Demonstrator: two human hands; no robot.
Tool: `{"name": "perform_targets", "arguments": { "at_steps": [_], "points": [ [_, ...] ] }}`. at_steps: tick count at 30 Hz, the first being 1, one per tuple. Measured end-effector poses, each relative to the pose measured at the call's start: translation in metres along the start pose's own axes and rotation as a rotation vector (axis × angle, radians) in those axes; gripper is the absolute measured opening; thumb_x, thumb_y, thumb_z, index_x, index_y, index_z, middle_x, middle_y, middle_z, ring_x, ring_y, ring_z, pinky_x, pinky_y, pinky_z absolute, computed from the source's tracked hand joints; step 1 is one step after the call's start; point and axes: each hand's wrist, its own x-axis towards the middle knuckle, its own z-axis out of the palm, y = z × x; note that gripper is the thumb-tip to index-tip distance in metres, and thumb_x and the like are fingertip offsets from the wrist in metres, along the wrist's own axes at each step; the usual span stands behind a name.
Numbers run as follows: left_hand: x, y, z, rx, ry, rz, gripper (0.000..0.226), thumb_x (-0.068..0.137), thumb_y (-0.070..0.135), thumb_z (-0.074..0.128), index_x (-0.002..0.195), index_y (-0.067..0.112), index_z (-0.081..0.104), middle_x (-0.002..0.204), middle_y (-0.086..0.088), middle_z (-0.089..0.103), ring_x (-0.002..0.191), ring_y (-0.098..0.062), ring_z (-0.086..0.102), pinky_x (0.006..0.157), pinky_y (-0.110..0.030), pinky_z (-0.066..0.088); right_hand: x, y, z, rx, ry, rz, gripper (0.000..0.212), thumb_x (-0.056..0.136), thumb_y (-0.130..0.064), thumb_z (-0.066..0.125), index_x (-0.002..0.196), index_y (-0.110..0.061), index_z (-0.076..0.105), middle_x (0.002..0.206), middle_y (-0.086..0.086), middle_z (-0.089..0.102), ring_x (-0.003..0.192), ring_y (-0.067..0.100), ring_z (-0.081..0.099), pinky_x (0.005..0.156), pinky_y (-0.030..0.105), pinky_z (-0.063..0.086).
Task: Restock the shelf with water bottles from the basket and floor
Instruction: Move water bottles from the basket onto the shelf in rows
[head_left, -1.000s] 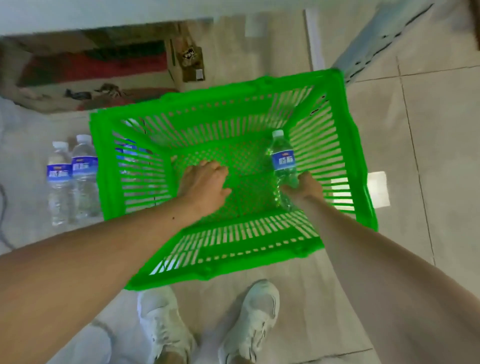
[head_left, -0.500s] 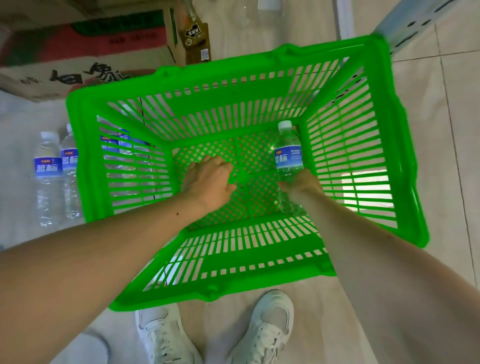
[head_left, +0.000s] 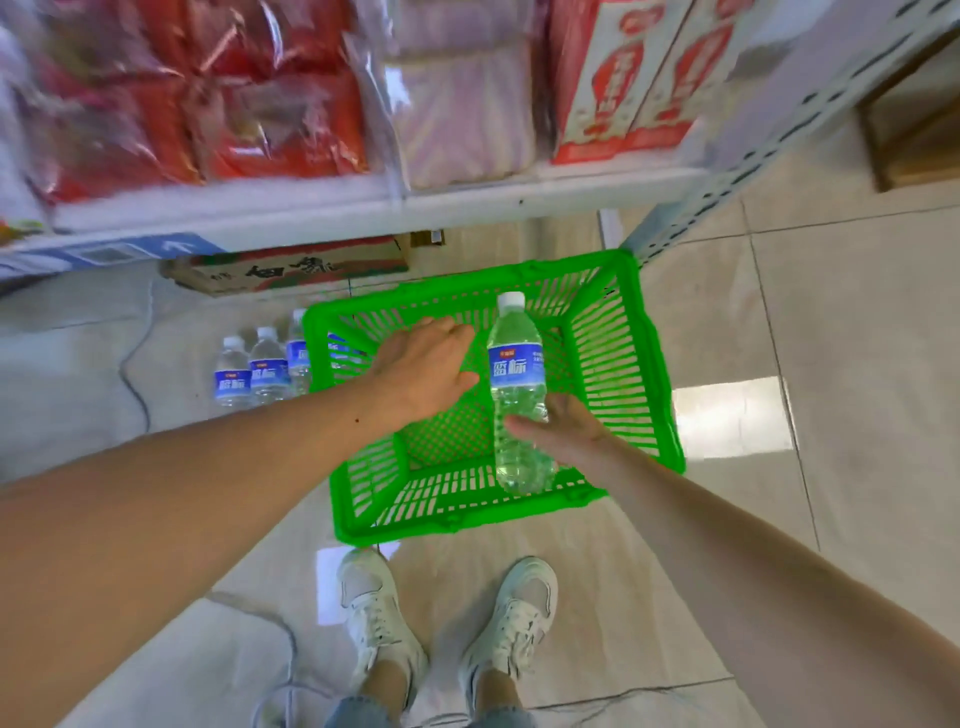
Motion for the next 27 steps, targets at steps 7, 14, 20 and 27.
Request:
{"name": "perform_targets", "arguments": {
  "at_steps": [7, 14, 20, 27],
  "points": [
    [-0.09, 0.02, -0.144, -0.025, 0.084, 0.028, 0.072, 0.096, 0.046, 0.041, 0.15, 0.016, 0.006, 0.151, -0.01, 0.029, 0.132, -0.032, 0.039, 0.101, -0.046, 0.041, -0.141, -0.07, -0.029, -0.003, -0.013, -0.199, 0.032, 0.081, -0.036, 0.073, 0.1, -0.013, 0.061, 0.099, 0.006, 0.065, 0.09, 0.025, 0.064, 0.072, 0.033, 0.052],
    [-0.176, 0.041, -0.283, 0.015, 0.219, 0.07, 0.064, 0.098, 0.043, 0.037, 0.15, 0.016, 0.011, 0.153, -0.003, 0.024, 0.13, -0.029, 0.042, 0.099, -0.045, 0.038, -0.263, -0.139, -0.065, -0.062, -0.004, -0.386, 0.059, 0.069, -0.053, 0.074, 0.111, -0.013, 0.061, 0.112, 0.008, 0.065, 0.104, 0.024, 0.061, 0.088, 0.036, 0.047],
    [-0.245, 0.061, -0.39, 0.102, 0.325, 0.141, 0.06, 0.097, 0.043, 0.038, 0.148, 0.017, 0.018, 0.152, -0.003, 0.027, 0.132, -0.025, 0.041, 0.097, -0.041, 0.043, -0.359, -0.199, -0.098, -0.036, -0.011, -0.551, 0.054, 0.064, -0.055, 0.074, 0.11, -0.03, 0.063, 0.113, -0.005, 0.067, 0.103, 0.013, 0.064, 0.096, 0.04, 0.05],
    [-0.324, 0.086, -0.498, 0.124, 0.55, 0.151, 0.064, 0.095, 0.05, 0.038, 0.146, 0.014, 0.022, 0.148, -0.008, 0.035, 0.127, -0.028, 0.044, 0.099, -0.039, 0.042, -0.465, -0.266, -0.14, -0.042, 0.081, -0.792, 0.033, 0.08, -0.023, 0.076, 0.112, -0.019, 0.068, 0.11, -0.003, 0.071, 0.103, 0.014, 0.066, 0.093, 0.035, 0.053]
  ]
}}
